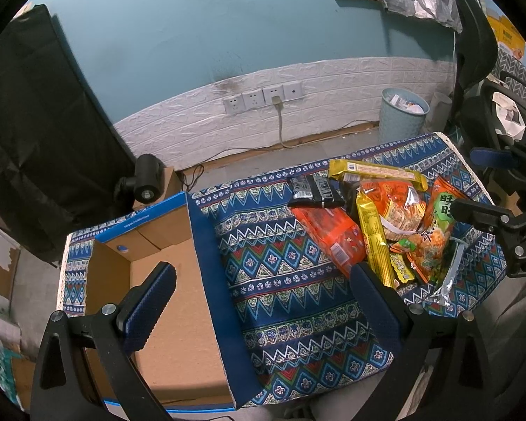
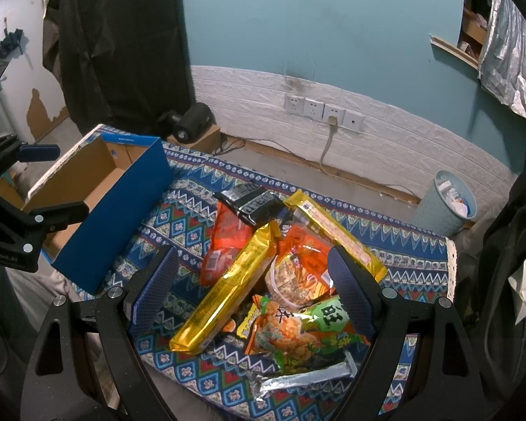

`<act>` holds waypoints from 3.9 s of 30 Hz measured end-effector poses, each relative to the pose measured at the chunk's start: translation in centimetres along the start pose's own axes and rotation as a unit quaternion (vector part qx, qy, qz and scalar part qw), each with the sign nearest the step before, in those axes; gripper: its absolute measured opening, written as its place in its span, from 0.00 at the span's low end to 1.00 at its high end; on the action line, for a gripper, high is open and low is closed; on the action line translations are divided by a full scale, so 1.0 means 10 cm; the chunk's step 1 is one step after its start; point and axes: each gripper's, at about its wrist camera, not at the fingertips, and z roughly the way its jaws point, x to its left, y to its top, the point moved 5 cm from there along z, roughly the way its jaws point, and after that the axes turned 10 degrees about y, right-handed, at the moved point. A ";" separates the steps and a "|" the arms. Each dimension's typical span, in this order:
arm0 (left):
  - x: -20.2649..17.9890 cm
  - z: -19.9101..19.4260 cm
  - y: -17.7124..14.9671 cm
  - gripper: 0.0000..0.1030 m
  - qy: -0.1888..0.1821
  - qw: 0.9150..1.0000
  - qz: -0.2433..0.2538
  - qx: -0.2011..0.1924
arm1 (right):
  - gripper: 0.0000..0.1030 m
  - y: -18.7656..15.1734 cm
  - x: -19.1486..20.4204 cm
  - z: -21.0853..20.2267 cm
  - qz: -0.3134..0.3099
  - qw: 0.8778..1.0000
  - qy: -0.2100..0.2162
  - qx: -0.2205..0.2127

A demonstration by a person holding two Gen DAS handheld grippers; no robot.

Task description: Organize snacks

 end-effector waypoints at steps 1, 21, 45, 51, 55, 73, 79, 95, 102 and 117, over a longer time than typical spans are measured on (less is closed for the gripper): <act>0.00 0.00 0.00 0.98 0.000 1.000 0.000 0.000 | 0.83 0.00 0.00 0.00 0.000 1.000 0.000 0.000; -0.13 0.23 0.00 0.98 -0.014 0.999 0.006 0.031 | 0.83 -0.07 -0.15 0.00 0.018 1.000 -0.020 0.016; -0.88 0.84 -0.12 0.98 -0.051 0.992 0.058 0.099 | 0.83 -0.90 -0.81 0.40 0.142 0.980 -0.063 0.126; -1.00 0.98 -0.11 0.98 -0.047 0.992 0.066 0.101 | 0.83 -0.95 -0.93 0.56 0.181 0.973 -0.055 0.133; -1.07 1.10 -0.10 0.98 -0.053 0.990 0.062 0.113 | 0.83 -0.94 -0.96 0.66 0.197 0.970 -0.050 0.135; -1.32 1.38 -0.11 0.98 -0.077 0.984 0.063 0.150 | 0.83 -0.84 -1.08 1.05 0.208 0.967 -0.050 0.137; -1.49 1.48 -0.14 0.98 -0.085 0.980 0.080 0.160 | 0.81 -0.88 -1.17 1.16 0.208 0.966 -0.051 0.145; -1.70 1.58 -0.33 0.41 -0.137 0.967 0.073 0.200 | 0.41 -0.93 -1.14 0.88 0.207 0.970 -0.025 0.129; -1.61 1.37 -0.32 0.28 -0.139 0.972 0.067 0.179 | 0.40 -0.89 -1.09 0.75 0.189 0.975 -0.030 0.115; -1.25 0.81 -0.21 0.27 -0.124 0.984 0.064 0.108 | 0.40 -0.68 -0.78 0.42 0.121 0.988 -0.041 0.084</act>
